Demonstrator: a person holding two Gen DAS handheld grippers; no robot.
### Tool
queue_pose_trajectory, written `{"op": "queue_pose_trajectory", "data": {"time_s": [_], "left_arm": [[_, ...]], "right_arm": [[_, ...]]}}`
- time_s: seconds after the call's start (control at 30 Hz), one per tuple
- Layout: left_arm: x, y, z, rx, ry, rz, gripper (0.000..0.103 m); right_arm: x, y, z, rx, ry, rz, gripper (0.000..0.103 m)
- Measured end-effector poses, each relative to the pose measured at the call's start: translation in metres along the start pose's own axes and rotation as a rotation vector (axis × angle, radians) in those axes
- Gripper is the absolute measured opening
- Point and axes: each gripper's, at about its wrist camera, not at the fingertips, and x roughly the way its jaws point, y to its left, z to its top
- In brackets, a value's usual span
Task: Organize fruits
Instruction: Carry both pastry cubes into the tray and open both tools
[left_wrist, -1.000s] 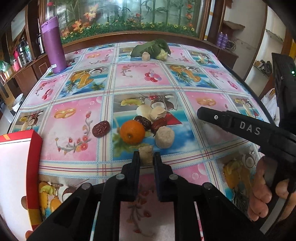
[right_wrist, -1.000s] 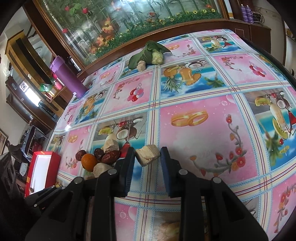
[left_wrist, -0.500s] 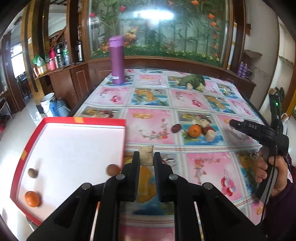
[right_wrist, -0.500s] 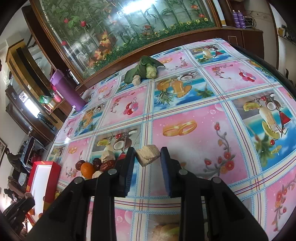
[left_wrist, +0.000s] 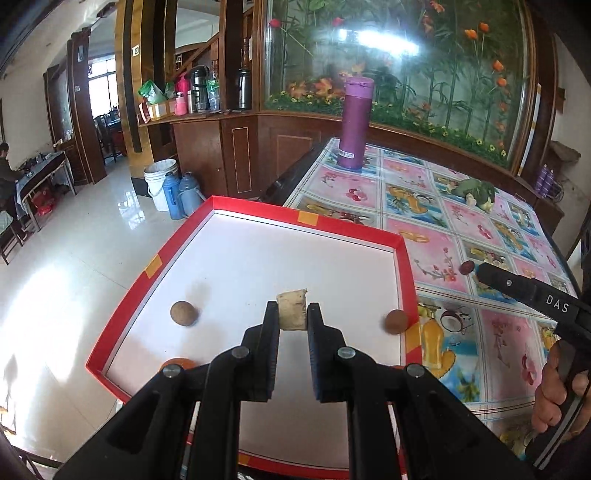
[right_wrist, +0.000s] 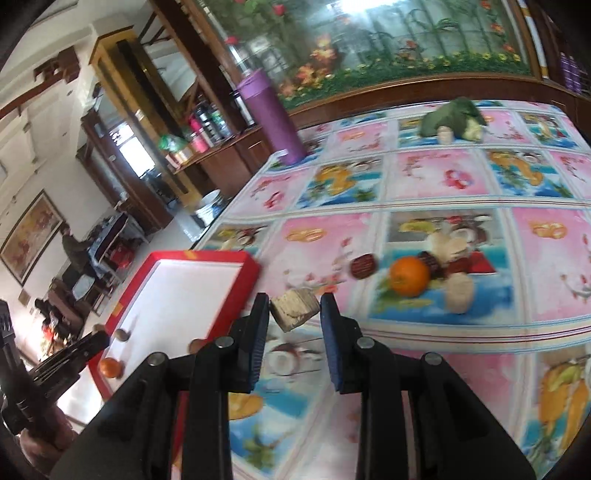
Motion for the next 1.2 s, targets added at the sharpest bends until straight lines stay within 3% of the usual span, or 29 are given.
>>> {"op": "queue_pose_trajectory", "data": {"time_s": [0.2,0.33,0.67,0.9,1.2], "left_arm": [[0.019,0.014,-0.007,0.008,0.048,0.036,0.013],[0.021,0.021,-0.013,0.011,0.060,0.039,0.013],[0.026,0.034,-0.013,0.011,0.063,0.068,0.013],[0.033,0.037,-0.015,0.007,0.080,0.073,0.013],[0.038,0.040,-0.016,0.001,0.100,0.119,0.015]], "right_arm": [[0.041,0.080,-0.002,-0.118,0.120,0.089,0.031],[0.070,0.108,-0.006,-0.151,0.180,0.069,0.031],[0.117,0.112,-0.009,-0.124,0.258,0.012,0.031],[0.131,0.109,-0.011,-0.128,0.289,-0.036,0.031],[0.131,0.109,-0.010,-0.121,0.288,-0.029,0.031]]}}
